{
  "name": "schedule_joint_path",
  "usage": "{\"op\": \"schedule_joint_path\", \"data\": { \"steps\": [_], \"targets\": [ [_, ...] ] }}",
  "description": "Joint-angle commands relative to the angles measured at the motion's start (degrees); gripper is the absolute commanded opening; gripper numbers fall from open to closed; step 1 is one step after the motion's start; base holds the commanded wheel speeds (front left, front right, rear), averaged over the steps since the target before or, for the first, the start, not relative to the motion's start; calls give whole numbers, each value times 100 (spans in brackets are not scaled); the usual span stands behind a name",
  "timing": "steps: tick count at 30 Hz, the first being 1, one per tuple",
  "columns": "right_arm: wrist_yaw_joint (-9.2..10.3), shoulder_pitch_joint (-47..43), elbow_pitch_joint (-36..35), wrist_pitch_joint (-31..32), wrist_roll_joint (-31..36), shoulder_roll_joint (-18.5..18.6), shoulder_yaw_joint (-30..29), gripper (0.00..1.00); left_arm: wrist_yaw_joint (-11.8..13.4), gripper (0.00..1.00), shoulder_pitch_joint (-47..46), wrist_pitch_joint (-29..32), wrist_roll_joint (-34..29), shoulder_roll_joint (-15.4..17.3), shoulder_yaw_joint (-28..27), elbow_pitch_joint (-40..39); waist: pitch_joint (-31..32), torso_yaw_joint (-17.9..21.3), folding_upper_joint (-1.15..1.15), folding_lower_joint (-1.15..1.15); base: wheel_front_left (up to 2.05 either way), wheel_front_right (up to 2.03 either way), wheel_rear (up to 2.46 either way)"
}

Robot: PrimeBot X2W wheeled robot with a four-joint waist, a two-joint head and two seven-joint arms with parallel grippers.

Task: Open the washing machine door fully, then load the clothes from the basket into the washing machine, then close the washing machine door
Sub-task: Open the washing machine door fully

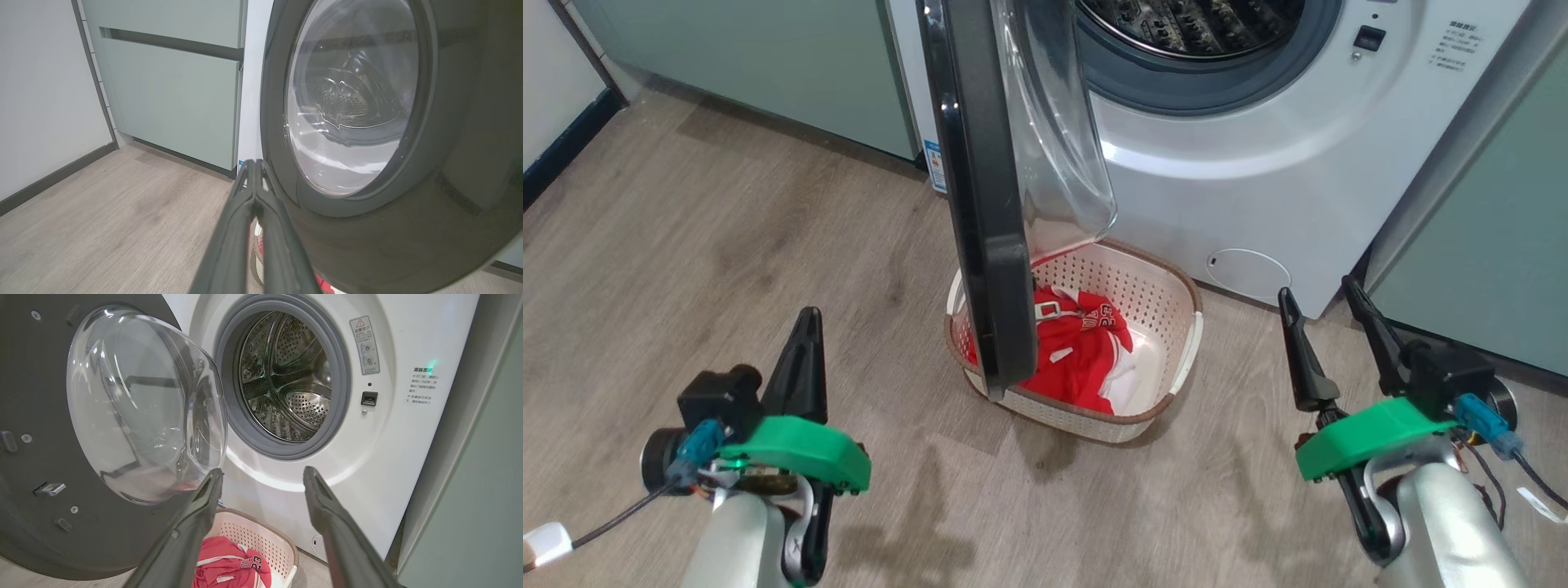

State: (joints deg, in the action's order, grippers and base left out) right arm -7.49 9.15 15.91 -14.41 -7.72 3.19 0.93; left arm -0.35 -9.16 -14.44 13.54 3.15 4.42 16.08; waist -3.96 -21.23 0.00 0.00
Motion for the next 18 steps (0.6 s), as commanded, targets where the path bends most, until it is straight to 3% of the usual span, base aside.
{"op": "schedule_joint_path", "data": {
  "steps": [1,11,18],
  "targets": [
    [0,221,-200,-58,-40,-31,140,100,19,0,-120,-37,0,111,-149,-157,1,-4,0,0,0,0,0],
    [0,224,-203,-59,-74,-31,118,100,52,0,-201,-40,33,107,-76,-259,-9,-11,0,0,0,0,0],
    [0,220,-202,-59,-79,-31,95,100,228,0,-762,-49,-158,325,-235,-1293,-18,-52,0,0,0,0,0]
  ]
}}
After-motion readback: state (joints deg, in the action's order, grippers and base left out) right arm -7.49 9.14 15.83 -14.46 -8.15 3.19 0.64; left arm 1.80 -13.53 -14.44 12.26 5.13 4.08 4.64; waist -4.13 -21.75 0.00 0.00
